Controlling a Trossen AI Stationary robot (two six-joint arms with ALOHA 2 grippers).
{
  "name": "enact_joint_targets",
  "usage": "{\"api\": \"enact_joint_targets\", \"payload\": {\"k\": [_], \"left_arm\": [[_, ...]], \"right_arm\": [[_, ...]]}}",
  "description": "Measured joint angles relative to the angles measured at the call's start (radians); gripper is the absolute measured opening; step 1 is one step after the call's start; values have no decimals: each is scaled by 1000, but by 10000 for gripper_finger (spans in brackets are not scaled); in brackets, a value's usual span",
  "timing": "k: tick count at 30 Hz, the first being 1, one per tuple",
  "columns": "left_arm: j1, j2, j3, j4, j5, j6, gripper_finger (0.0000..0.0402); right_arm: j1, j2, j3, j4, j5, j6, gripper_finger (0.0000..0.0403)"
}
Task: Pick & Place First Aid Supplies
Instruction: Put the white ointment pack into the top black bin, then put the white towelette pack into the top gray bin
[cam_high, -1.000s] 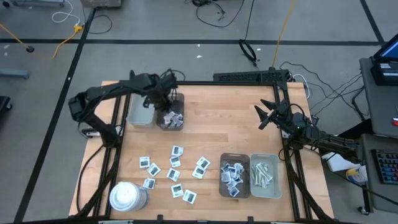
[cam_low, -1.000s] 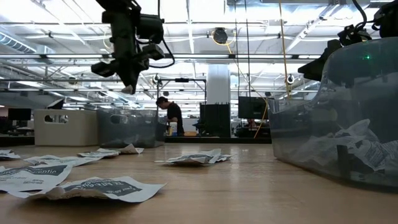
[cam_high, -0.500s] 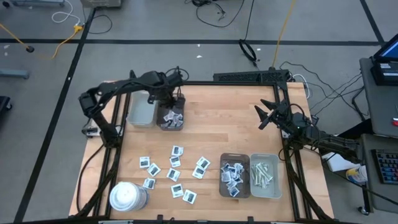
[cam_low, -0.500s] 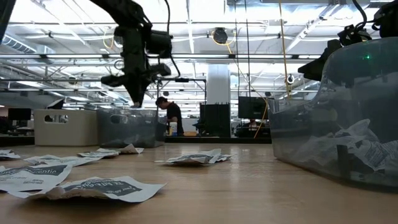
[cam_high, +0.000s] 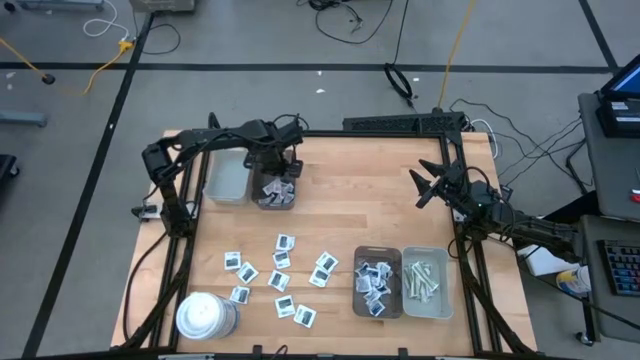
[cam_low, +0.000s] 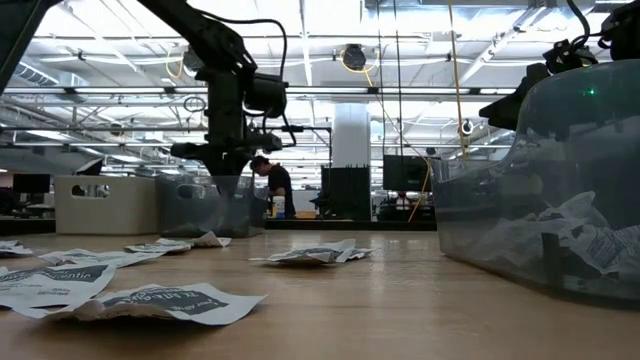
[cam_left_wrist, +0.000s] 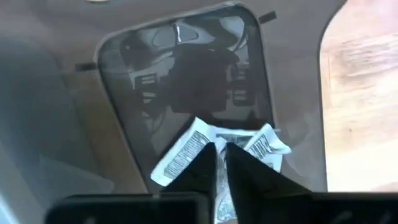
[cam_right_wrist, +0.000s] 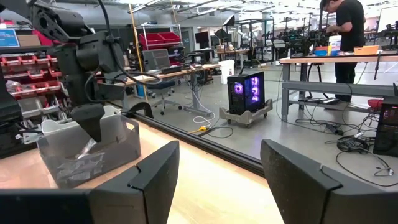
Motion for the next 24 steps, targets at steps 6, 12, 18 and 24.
{"api": "enact_joint_targets", "payload": {"k": [6,12,18,24], "left_arm": [[0,-8,0,-13,3,-6,130],[9,-9,0,-27,27,-16,215],[17,-24,2,-29,28,98,244],[10,-56,3,-28,29,386,242]], "right_arm": [[0,0,0,0,0,0,220],[0,0,0,0,0,0,221],[0,0,0,0,0,0,221],[0,0,0,0,0,0,220]]}}
